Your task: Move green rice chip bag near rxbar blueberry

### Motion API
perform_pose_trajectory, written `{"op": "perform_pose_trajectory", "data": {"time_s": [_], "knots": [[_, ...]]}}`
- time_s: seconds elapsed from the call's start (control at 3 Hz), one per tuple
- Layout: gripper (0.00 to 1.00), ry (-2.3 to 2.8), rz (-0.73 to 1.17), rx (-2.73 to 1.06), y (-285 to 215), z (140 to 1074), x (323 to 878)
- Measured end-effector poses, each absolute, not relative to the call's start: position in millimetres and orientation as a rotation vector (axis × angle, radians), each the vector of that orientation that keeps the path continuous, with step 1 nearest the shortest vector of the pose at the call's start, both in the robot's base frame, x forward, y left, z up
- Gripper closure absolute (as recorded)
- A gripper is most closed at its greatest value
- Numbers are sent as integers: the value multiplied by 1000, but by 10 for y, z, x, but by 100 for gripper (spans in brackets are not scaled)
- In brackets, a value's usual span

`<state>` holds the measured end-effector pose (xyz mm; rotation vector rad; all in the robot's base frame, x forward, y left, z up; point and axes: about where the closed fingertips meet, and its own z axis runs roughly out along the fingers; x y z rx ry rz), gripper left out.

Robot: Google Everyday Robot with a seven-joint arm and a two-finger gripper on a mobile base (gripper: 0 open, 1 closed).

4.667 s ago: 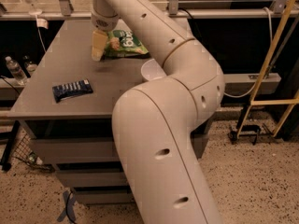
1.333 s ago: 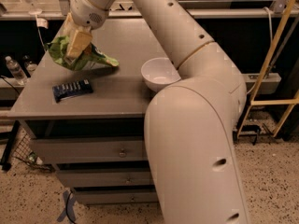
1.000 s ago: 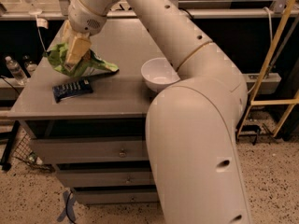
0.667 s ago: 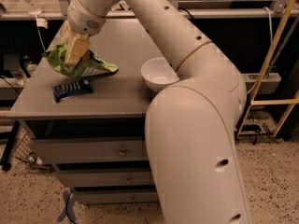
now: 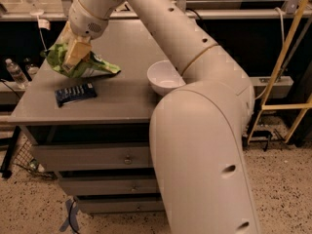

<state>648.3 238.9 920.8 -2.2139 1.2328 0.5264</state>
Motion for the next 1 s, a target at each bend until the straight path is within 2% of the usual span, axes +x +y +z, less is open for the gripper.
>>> {"op": "perform_pose_trajectory", "data": {"time_s": [0.33,1.0], "knots": [[0,1230,530,-2212,2436,9177,6490],[0,1253,515,-2211,2397,9164,6497]]}}
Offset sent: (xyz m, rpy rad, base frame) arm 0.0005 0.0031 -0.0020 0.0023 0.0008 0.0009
